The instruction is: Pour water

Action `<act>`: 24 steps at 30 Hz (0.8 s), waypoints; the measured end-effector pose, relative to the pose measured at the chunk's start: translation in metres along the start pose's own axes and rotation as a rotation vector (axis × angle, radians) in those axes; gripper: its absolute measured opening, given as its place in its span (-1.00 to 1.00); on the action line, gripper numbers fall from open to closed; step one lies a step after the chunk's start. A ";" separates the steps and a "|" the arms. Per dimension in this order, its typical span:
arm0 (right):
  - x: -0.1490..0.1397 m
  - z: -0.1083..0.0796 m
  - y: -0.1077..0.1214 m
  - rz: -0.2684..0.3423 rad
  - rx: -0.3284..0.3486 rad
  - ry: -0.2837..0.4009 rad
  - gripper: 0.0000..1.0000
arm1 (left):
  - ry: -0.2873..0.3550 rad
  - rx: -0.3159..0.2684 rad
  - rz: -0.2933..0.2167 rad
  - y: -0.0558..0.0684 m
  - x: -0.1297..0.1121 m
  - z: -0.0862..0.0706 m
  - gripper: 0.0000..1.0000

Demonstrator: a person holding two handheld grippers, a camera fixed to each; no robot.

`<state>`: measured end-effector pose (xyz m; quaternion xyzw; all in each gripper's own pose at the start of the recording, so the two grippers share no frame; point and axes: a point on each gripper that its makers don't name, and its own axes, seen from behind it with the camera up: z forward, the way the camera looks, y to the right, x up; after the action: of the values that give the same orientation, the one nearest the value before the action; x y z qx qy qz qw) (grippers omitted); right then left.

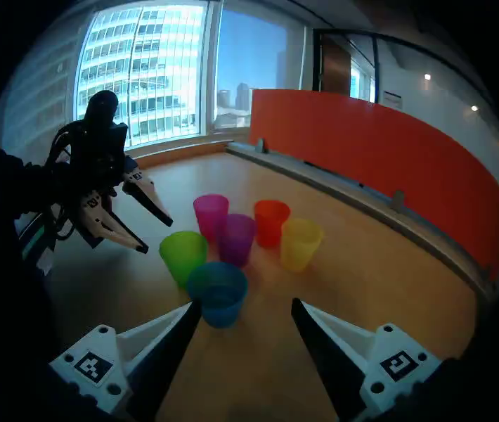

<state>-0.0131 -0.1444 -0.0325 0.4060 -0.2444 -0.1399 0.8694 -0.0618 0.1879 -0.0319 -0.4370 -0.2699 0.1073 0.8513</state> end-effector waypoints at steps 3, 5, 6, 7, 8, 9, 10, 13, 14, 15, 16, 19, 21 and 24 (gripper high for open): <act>0.000 0.001 0.002 -0.002 -0.003 -0.003 0.99 | -0.013 -0.006 0.003 0.002 -0.002 0.006 0.78; 0.000 0.002 0.003 -0.003 -0.004 -0.003 0.99 | -0.022 -0.008 0.008 0.003 -0.003 0.011 0.78; 0.000 0.002 0.003 -0.003 -0.004 -0.003 0.99 | -0.026 -0.009 0.010 0.003 -0.004 0.013 0.78; 0.000 0.002 0.004 -0.003 -0.003 -0.003 0.98 | -0.029 -0.011 0.011 0.004 -0.004 0.016 0.78; 0.000 0.002 0.004 -0.003 -0.003 -0.003 0.99 | -0.033 -0.012 0.012 0.004 -0.004 0.018 0.78; 0.000 0.002 0.004 -0.002 -0.003 -0.003 0.99 | -0.036 -0.013 0.012 0.004 -0.005 0.020 0.78; -0.001 0.003 0.005 -0.002 -0.003 -0.003 0.99 | -0.041 -0.013 0.012 0.004 -0.005 0.022 0.78; -0.001 0.003 0.007 0.000 -0.004 -0.004 0.99 | -0.051 -0.012 0.012 0.002 -0.005 0.029 0.78; -0.001 0.003 0.008 0.000 -0.004 -0.004 0.99 | -0.053 -0.011 0.012 0.001 -0.005 0.031 0.78; -0.001 0.003 0.009 0.001 -0.004 -0.004 0.99 | -0.055 -0.011 0.012 0.001 -0.005 0.033 0.78; -0.001 0.003 0.009 0.002 -0.004 -0.004 0.99 | -0.057 -0.014 0.013 0.001 -0.005 0.035 0.78; -0.002 0.004 0.011 0.004 -0.004 -0.006 0.98 | -0.062 -0.021 0.015 0.002 -0.005 0.041 0.78; -0.003 0.004 0.012 0.005 -0.005 -0.007 0.99 | -0.065 -0.026 0.016 0.002 -0.004 0.045 0.78; -0.003 0.005 0.013 0.008 -0.004 -0.010 0.99 | -0.071 -0.031 0.019 0.003 -0.004 0.052 0.78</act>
<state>-0.0182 -0.1381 -0.0205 0.4026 -0.2502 -0.1393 0.8694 -0.0935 0.2235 -0.0112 -0.4486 -0.2976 0.1266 0.8331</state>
